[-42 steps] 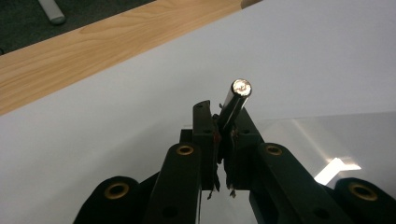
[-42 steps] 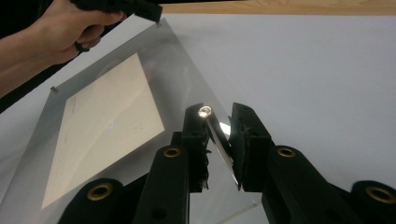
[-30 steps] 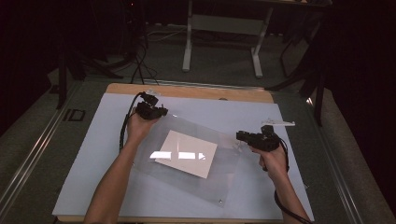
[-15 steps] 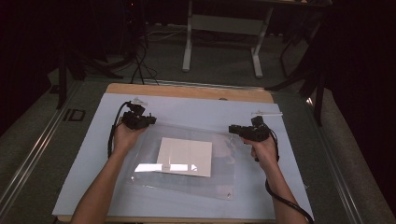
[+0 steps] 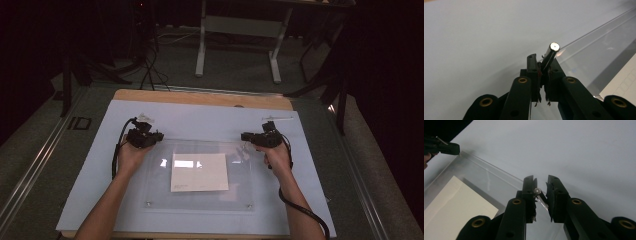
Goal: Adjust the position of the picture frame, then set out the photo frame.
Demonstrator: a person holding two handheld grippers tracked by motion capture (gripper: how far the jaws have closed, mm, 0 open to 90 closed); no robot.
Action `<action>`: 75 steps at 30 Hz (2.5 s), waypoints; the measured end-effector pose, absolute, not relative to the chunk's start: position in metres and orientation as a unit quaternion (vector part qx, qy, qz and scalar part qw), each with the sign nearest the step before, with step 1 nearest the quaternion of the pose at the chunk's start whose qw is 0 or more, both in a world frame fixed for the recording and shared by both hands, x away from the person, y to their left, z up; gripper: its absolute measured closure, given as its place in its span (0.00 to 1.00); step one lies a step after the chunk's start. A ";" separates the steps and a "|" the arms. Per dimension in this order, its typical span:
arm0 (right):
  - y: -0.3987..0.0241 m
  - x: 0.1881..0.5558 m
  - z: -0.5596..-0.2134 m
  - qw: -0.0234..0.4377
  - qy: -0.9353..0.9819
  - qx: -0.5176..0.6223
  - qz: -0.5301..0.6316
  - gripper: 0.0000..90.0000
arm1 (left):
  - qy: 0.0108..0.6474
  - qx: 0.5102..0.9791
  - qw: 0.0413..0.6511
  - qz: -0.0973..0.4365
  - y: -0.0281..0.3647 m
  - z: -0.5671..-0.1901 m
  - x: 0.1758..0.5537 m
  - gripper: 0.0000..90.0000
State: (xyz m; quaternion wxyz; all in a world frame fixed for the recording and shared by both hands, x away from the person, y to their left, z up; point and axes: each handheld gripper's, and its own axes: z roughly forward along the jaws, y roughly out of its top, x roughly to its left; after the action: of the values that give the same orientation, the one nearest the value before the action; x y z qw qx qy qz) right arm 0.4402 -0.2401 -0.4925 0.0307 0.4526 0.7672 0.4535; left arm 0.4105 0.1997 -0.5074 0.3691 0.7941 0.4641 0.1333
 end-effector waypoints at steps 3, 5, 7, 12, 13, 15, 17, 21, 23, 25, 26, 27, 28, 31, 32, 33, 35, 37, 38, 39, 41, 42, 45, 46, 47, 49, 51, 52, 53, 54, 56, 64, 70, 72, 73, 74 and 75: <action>-0.239 0.441 -0.493 0.033 0.768 0.454 0.450 0.86 | 0.470 0.792 0.367 0.131 0.199 -0.511 0.413 0.93; -0.239 0.442 -0.494 0.034 0.769 0.456 0.447 0.86 | 0.471 0.793 0.365 0.131 0.198 -0.513 0.414 0.93; -0.239 0.443 -0.495 0.037 0.769 0.457 0.446 0.86 | 0.471 0.793 0.363 0.131 0.196 -0.514 0.415 0.93; -0.240 0.446 -0.499 0.032 0.768 0.461 0.444 0.86 | 0.471 0.796 0.356 0.134 0.194 -0.515 0.415 0.94; -0.240 0.447 -0.500 0.032 0.768 0.462 0.442 0.86 | 0.472 0.796 0.354 0.134 0.195 -0.515 0.416 0.94; -0.240 0.447 -0.501 0.031 0.768 0.462 0.443 0.86 | 0.476 0.794 0.356 0.131 0.195 -0.518 0.416 0.94; -0.238 0.448 -0.502 0.032 0.768 0.464 0.440 0.86 | 0.477 0.794 0.354 0.131 0.195 -0.519 0.416 0.94; -0.238 0.450 -0.506 0.029 0.769 0.465 0.438 0.87 | 0.475 0.793 0.359 0.128 0.196 -0.522 0.417 0.94; -0.239 0.450 -0.506 0.030 0.771 0.461 0.439 0.87 | 0.475 0.792 0.361 0.128 0.196 -0.522 0.417 0.93; -0.238 0.450 -0.506 0.031 0.772 0.460 0.438 0.87 | 0.476 0.790 0.366 0.125 0.197 -0.523 0.417 0.93; -0.238 0.450 -0.506 0.033 0.774 0.459 0.436 0.87 | 0.478 0.787 0.370 0.124 0.197 -0.524 0.417 0.93; -0.237 0.449 -0.505 0.034 0.775 0.457 0.435 0.87 | 0.477 0.786 0.374 0.120 0.199 -0.525 0.417 0.92; -0.237 0.449 -0.505 0.036 0.775 0.457 0.435 0.87 | 0.479 0.783 0.380 0.116 0.200 -0.525 0.417 0.92; -0.238 0.449 -0.506 0.039 0.776 0.452 0.437 0.87 | 0.482 0.777 0.389 0.110 0.202 -0.527 0.416 0.90; -0.238 0.449 -0.506 0.039 0.776 0.452 0.437 0.87 | 0.482 0.777 0.389 0.110 0.202 -0.527 0.416 0.90; -0.238 0.449 -0.506 0.039 0.776 0.452 0.438 0.87 | 0.483 0.776 0.390 0.109 0.202 -0.527 0.416 0.90; -0.237 0.448 -0.506 0.043 0.780 0.447 0.435 0.87 | 0.483 0.776 0.390 0.109 0.202 -0.527 0.416 0.90; -0.237 0.448 -0.505 0.047 0.783 0.445 0.432 0.87 | 0.482 0.775 0.393 0.107 0.203 -0.527 0.416 0.89; -0.237 0.448 -0.505 0.046 0.782 0.445 0.433 0.87 | 0.481 0.775 0.396 0.107 0.204 -0.527 0.415 0.89; -0.237 0.448 -0.506 0.045 0.782 0.445 0.434 0.87 | 0.479 0.773 0.401 0.107 0.205 -0.527 0.414 0.89; -0.238 0.448 -0.507 0.044 0.779 0.444 0.440 0.87 | 0.479 0.769 0.409 0.104 0.208 -0.527 0.413 0.88; -0.239 0.447 -0.507 0.042 0.777 0.445 0.442 0.87 | 0.478 0.768 0.413 0.104 0.210 -0.526 0.412 0.87; -0.239 0.447 -0.508 0.044 0.776 0.445 0.444 0.87 | 0.472 0.766 0.424 0.106 0.212 -0.524 0.408 0.84; -0.238 0.446 -0.508 0.047 0.777 0.444 0.444 0.87 | 0.471 0.765 0.425 0.108 0.213 -0.522 0.406 0.83; -0.238 0.446 -0.508 0.049 0.777 0.443 0.443 0.87 | 0.468 0.766 0.426 0.113 0.213 -0.521 0.405 0.82; -0.237 0.444 -0.508 0.057 0.778 0.441 0.443 0.87 | 0.465 0.764 0.429 0.123 0.214 -0.518 0.401 0.78; -0.237 0.443 -0.507 0.061 0.779 0.440 0.443 0.86 | 0.460 0.765 0.431 0.132 0.215 -0.516 0.398 0.76; -0.238 0.441 -0.507 0.071 0.777 0.438 0.447 0.85 | 0.458 0.764 0.435 0.132 0.216 -0.516 0.396 0.74; -0.239 0.439 -0.506 0.079 0.776 0.437 0.447 0.84 | 0.457 0.762 0.437 0.138 0.216 -0.515 0.395 0.73; -0.240 0.438 -0.505 0.085 0.776 0.435 0.448 0.83 | 0.459 0.760 0.439 0.140 0.217 -0.515 0.394 0.72; -0.242 0.434 -0.504 0.100 0.775 0.429 0.452 0.82 | 0.462 0.752 0.449 0.138 0.220 -0.516 0.392 0.72; -0.243 0.423 -0.506 0.144 0.782 0.405 0.452 0.81 | 0.463 0.737 0.468 0.154 0.221 -0.515 0.388 0.73; -0.239 0.419 -0.510 0.164 0.776 0.403 0.457 0.92 | 0.459 0.733 0.472 0.171 0.219 -0.515 0.384 0.72; -0.237 0.418 -0.510 0.172 0.775 0.405 0.455 0.93 | 0.459 0.732 0.473 0.174 0.219 -0.515 0.383 0.72; -0.236 0.417 -0.510 0.175 0.774 0.406 0.454 0.93 | 0.459 0.731 0.474 0.175 0.219 -0.515 0.383 0.72; -0.236 0.417 -0.510 0.175 0.774 0.406 0.454 0.93 | 0.459 0.731 0.474 0.175 0.219 -0.515 0.383 0.71; -0.235 0.416 -0.511 0.182 0.774 0.405 0.452 0.93 | 0.460 0.730 0.473 0.179 0.218 -0.516 0.383 0.71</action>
State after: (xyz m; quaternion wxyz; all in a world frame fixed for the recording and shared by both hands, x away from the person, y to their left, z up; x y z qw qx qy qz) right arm 0.4162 -0.2352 -0.5106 0.1817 0.4045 0.7738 0.4523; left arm 0.3827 0.2181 -0.5157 0.4731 0.7298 0.4598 0.1793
